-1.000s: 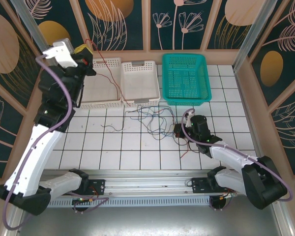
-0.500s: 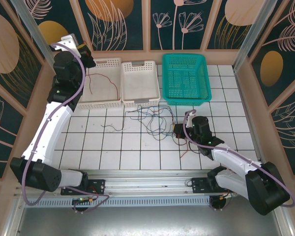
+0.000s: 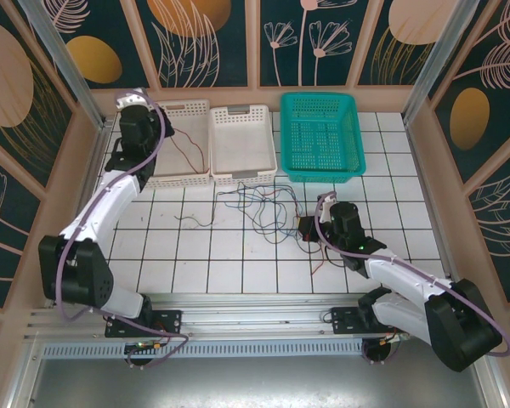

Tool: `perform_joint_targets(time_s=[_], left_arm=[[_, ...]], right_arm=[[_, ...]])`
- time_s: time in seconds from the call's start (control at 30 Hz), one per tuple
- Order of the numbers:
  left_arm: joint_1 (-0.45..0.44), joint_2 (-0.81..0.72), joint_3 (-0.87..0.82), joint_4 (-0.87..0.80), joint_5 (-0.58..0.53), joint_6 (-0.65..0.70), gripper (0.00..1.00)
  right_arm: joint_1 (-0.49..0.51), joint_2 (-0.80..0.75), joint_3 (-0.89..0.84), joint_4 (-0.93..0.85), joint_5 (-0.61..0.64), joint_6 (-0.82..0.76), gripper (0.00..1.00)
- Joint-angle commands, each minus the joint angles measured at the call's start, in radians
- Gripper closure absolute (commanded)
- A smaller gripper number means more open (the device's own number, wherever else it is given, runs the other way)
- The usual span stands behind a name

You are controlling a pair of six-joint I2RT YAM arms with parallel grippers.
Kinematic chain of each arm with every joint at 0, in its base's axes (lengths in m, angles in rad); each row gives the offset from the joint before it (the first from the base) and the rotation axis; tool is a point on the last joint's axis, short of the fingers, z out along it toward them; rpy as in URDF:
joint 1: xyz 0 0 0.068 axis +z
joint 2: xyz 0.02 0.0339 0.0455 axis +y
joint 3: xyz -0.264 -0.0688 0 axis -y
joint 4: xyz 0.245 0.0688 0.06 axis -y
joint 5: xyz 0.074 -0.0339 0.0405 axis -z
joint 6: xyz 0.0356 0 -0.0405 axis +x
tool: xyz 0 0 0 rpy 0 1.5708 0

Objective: Untangle the cables

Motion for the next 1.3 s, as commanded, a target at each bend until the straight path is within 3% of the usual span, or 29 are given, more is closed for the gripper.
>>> perform_joint_targets(time_s=[0.0, 0.43, 0.87, 1.27], left_arm=[[0.006, 0.050, -0.042, 0.058, 0.026, -0.051, 1.00], [0.005, 0.267, -0.147, 0.095, 0.080, -0.153, 1.00], [0.005, 0.418, -0.066, 0.025, 0.085, -0.192, 1.00], [0.006, 0.404, -0.025, -0.013, 0.079, -0.160, 0.63]], right_arm=[[0.011, -0.014, -0.009, 0.015, -0.016, -0.018, 1.00], [0.031, -0.006, 0.003, 0.004, -0.017, -0.021, 1.00], [0.055, 0.006, 0.018, -0.009, -0.009, -0.027, 1.00], [0.076, 0.031, 0.026, 0.005, -0.006, -0.027, 1.00]])
